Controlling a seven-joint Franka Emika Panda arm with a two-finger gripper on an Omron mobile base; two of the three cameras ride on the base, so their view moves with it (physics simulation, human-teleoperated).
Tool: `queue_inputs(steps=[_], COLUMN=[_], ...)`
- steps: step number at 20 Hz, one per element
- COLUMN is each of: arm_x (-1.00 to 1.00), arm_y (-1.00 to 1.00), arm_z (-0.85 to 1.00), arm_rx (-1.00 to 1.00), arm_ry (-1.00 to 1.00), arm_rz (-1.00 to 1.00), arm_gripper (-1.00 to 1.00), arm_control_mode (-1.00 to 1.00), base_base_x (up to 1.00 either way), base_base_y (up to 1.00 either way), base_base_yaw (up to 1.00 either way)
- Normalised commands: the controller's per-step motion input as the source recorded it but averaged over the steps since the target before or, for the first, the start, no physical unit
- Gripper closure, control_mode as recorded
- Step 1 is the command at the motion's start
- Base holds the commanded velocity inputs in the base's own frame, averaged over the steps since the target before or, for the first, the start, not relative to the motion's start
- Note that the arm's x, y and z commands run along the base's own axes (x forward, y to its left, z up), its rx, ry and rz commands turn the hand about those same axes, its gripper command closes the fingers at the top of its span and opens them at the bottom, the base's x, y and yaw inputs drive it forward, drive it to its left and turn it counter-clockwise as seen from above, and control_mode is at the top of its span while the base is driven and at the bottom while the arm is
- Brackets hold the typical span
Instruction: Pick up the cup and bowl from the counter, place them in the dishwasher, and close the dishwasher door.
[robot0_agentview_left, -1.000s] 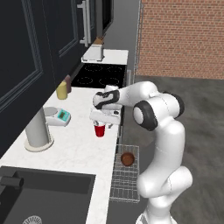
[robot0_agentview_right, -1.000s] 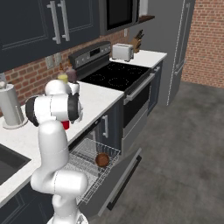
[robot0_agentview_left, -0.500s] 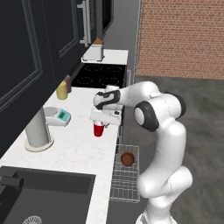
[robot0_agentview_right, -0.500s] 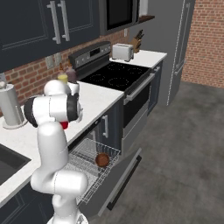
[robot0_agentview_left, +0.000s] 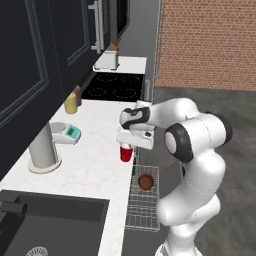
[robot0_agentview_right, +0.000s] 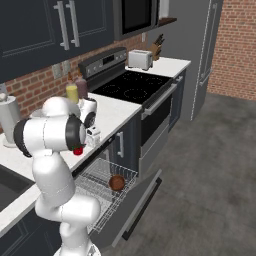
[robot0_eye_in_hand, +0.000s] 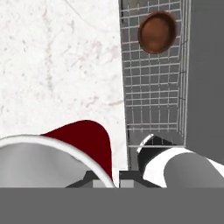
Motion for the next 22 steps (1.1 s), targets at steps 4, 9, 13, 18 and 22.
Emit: queue_inputs(steps=[4, 9, 13, 18, 22], arm_x=[-0.60, -0.18, 0.00, 0.01, 0.11], arm_y=[-1.00, -1.00, -1.00, -0.87, -0.50], arm_z=[0.00, 0.00, -0.04, -0.16, -0.41], arm_rx=[0.05, 0.11, 0.14, 0.10, 0.10], arm_ry=[-0.03, -0.05, -0.15, -0.03, 0.00], arm_rz=[-0.05, -0.01, 0.01, 0.13, 0.31], arm_gripper=[1.00, 1.00, 1.00, 1.00, 1.00], arm_control_mode=[-1.00, -1.00, -1.00, -1.00, -1.00], base_base_x=[0.00, 0.00, 0.00, 0.00, 0.00], base_base_y=[0.00, 0.00, 0.00, 0.00, 0.00], base_base_yaw=[0.00, 0.00, 0.00, 0.00, 0.00])
